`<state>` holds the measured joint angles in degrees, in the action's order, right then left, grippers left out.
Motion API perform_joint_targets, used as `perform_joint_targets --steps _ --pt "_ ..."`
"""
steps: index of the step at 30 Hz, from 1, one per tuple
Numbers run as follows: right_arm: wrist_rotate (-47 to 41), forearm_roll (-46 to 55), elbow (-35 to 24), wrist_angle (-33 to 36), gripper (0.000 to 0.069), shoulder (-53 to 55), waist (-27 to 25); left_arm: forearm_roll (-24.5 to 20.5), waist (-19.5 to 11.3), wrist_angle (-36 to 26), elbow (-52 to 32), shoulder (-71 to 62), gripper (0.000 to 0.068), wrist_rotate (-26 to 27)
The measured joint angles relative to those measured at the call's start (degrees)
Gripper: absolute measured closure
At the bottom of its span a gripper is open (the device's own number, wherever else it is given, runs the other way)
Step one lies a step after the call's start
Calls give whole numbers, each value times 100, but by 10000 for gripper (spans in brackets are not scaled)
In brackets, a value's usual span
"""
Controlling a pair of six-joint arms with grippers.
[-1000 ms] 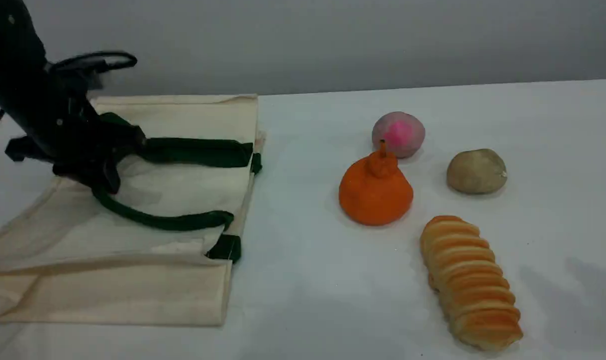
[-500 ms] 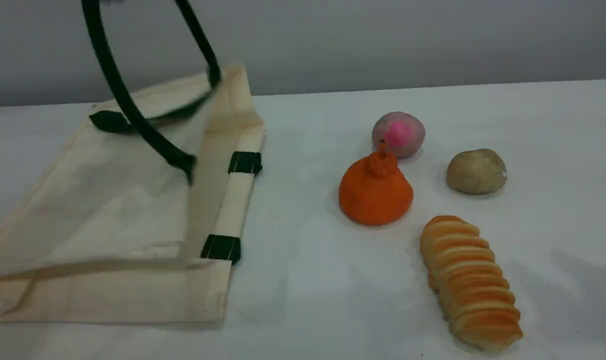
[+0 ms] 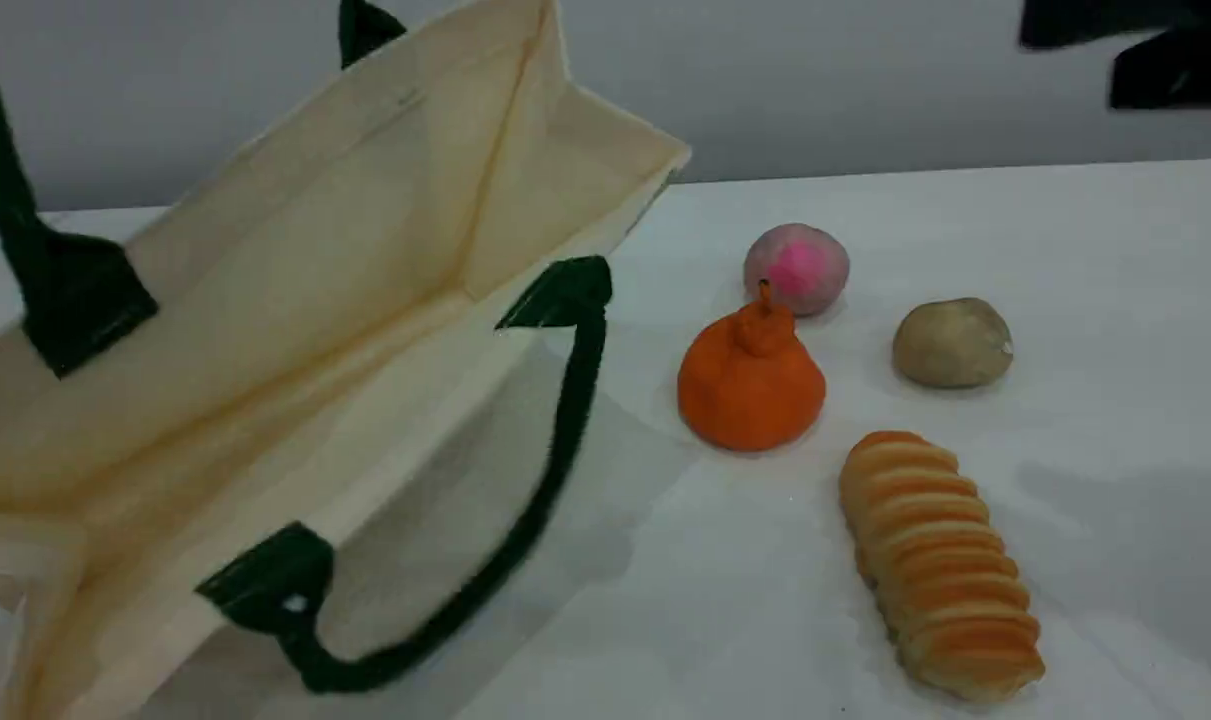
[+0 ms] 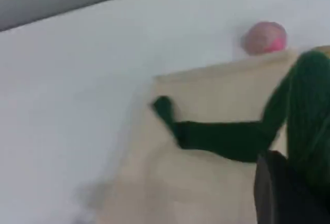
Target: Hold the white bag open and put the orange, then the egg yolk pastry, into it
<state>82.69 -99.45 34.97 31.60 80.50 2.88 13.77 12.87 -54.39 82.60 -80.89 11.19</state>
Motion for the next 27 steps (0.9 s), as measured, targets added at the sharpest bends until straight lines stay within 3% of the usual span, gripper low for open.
perform_joint_targets --steps 5,11,19,27 --pt "604 -62 57 191 237 686 87 -165 0 -6 0 -12 610 -114" --pt "735 -62 370 142 237 1252 539 -139 0 -26 0 -12 610 -114" --pt "729 -62 1041 -927 237 1880 1324 -3 0 -64 0 -12 610 -114" --pt "724 -62 1706 -1070 237 2730 1503 188 0 -88 0 -12 610 -95"
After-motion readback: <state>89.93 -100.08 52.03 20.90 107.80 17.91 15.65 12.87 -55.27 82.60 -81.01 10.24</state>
